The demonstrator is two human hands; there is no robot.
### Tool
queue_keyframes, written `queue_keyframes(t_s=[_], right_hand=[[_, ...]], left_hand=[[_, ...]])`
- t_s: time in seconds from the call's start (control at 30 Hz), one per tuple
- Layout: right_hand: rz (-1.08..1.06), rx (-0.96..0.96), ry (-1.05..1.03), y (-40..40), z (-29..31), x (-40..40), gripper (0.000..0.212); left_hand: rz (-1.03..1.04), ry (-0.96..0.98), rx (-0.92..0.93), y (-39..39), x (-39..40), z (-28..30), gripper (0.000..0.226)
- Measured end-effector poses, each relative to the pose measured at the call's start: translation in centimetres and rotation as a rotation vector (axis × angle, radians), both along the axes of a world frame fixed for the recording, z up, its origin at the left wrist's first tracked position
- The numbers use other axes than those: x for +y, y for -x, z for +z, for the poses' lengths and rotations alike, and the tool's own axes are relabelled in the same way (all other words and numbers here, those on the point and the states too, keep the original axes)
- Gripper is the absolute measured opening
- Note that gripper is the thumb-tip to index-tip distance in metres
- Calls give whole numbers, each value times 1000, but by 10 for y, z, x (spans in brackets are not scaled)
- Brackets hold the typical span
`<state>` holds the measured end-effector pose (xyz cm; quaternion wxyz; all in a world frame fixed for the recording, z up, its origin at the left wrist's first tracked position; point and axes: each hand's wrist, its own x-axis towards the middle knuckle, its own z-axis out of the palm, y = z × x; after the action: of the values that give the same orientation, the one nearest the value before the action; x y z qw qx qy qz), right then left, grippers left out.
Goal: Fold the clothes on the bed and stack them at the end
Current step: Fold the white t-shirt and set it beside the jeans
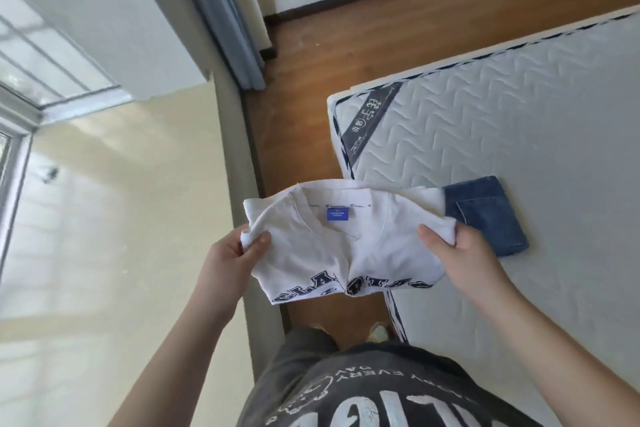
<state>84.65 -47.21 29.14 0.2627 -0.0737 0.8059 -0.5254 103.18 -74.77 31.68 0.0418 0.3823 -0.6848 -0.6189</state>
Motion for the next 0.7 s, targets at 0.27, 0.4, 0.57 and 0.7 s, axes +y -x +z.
queue_keyframes(t_s=[0.27, 0.4, 0.57, 0.7], right_hand=[[119, 41, 14, 52, -6, -112, 9], [132, 25, 27, 77, -12, -173, 7], [129, -3, 29, 102, -7, -238, 27], [114, 45, 37, 120, 0, -286, 10]], left_hand=[[148, -22, 36, 11, -82, -10, 25], [187, -26, 70, 24, -143, -22, 35], [121, -35, 104, 43, -212, -24, 39], [89, -42, 84, 66, -265, -18, 35]])
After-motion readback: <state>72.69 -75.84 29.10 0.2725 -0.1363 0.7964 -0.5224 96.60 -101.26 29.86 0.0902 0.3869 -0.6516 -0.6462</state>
